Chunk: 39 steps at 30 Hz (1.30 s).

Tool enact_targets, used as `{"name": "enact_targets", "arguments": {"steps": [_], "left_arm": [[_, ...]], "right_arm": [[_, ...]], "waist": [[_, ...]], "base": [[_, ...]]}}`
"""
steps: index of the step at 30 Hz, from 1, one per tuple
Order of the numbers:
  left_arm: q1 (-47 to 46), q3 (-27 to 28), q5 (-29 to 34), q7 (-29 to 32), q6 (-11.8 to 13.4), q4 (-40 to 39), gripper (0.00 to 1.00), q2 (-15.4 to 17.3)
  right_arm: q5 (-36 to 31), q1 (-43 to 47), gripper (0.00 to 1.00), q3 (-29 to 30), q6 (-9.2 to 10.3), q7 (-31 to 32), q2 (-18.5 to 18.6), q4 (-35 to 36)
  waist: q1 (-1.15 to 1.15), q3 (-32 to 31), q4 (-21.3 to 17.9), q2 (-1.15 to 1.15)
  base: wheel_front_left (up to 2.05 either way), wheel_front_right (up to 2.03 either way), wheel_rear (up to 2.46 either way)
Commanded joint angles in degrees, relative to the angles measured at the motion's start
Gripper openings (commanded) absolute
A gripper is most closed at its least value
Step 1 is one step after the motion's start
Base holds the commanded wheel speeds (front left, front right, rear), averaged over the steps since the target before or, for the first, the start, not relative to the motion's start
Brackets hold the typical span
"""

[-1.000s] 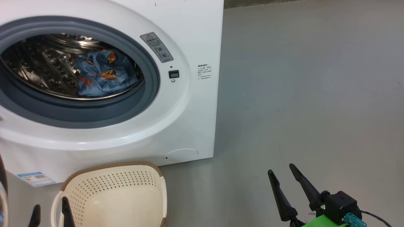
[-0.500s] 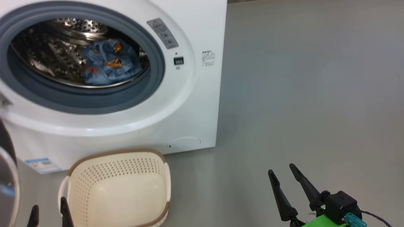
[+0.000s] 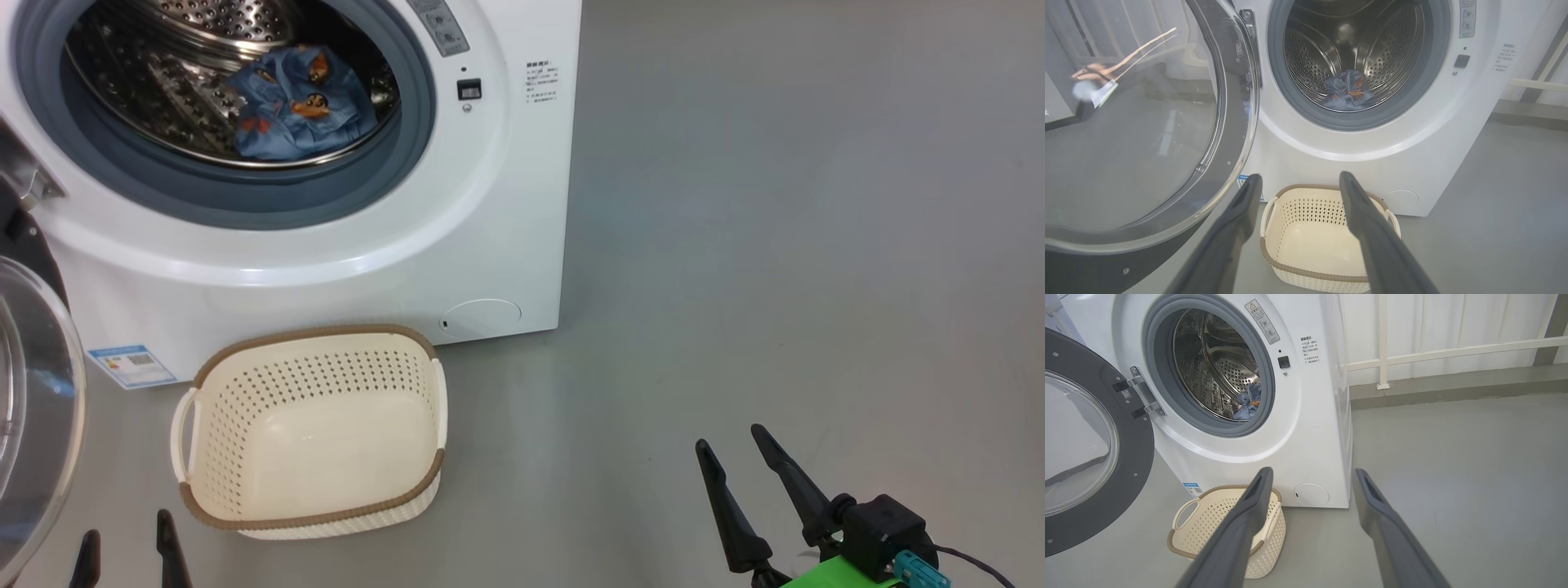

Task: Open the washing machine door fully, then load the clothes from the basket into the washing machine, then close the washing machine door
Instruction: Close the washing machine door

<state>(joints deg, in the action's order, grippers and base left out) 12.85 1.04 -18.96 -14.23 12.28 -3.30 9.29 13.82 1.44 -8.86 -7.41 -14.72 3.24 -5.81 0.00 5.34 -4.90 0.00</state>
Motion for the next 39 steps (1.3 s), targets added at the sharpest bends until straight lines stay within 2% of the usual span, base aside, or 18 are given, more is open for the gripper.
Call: {"name": "enact_targets", "arguments": {"steps": [1,39], "left_arm": [[-2.62,2.41,0.42,-0.76,-0.35,-0.9,1.0,0.06],[-1.8,2.61,2.16,-0.77,-2.33,-0.59,1.0,-1.74]], "right_arm": [[-0.06,-0.8,1.0,-1.51,-0.08,-0.28,0.07,1.24],[-0.37,0.0,1.0,-1.96,-0.08,-0.28,0.84,1.54]], "waist": [[0.0,-0.05,0.02,0.0],[0.0,-1.1,2.01,0.0]], "base": [[-0.28,0.28,0.0],[0.0,0.0,0.0]]}}
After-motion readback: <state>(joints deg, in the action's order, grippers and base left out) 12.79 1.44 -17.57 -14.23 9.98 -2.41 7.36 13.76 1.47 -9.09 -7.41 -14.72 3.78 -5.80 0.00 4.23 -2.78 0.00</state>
